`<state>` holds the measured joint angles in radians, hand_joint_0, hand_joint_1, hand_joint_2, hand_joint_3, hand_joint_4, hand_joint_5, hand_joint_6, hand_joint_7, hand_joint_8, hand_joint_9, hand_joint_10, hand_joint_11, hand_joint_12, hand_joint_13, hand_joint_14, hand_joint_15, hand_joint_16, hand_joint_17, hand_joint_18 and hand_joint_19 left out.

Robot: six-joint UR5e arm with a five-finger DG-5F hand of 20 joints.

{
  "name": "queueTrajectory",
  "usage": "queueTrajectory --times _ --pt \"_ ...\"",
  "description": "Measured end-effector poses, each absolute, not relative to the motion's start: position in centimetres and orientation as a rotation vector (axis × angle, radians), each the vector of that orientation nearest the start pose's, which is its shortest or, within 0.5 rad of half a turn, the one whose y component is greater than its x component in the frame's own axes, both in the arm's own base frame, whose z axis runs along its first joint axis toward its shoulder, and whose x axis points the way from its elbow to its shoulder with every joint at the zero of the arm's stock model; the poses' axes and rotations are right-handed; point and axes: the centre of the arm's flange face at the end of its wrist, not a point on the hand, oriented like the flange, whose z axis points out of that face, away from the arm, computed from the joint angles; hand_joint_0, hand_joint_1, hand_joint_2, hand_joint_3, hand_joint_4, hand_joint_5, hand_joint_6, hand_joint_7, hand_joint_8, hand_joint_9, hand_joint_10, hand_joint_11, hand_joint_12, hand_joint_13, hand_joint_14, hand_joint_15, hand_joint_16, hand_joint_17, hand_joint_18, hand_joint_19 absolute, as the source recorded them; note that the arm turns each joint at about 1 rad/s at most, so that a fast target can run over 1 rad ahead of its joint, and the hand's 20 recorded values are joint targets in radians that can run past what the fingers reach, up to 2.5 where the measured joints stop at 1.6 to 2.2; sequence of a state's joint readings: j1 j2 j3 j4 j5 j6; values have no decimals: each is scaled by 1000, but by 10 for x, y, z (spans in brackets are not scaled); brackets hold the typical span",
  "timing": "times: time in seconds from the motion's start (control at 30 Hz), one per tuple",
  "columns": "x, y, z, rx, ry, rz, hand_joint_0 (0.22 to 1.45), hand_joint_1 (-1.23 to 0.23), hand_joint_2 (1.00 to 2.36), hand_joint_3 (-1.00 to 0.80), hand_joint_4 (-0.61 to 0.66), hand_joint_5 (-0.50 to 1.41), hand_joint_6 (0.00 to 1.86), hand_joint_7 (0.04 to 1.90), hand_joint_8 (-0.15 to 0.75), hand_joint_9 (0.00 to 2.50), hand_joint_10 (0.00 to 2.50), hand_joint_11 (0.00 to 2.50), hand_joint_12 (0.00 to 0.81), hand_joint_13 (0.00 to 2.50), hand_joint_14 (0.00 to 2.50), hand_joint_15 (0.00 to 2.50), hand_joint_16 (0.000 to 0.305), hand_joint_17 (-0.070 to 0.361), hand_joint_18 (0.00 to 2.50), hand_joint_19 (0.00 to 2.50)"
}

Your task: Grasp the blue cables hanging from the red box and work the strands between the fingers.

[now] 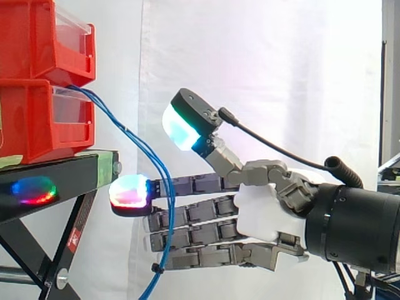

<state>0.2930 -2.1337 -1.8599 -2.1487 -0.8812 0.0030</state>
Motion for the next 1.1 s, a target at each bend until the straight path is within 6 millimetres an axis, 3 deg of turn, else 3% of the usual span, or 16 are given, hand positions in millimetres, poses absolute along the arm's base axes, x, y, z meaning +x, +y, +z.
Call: queueTrajectory --times 1.1 --pt "615 7 146 1308 811 1065 719 -466 1000 -1000 211 -360 7 708 365 126 1 75 376 47 2 139 53 119 0 0"
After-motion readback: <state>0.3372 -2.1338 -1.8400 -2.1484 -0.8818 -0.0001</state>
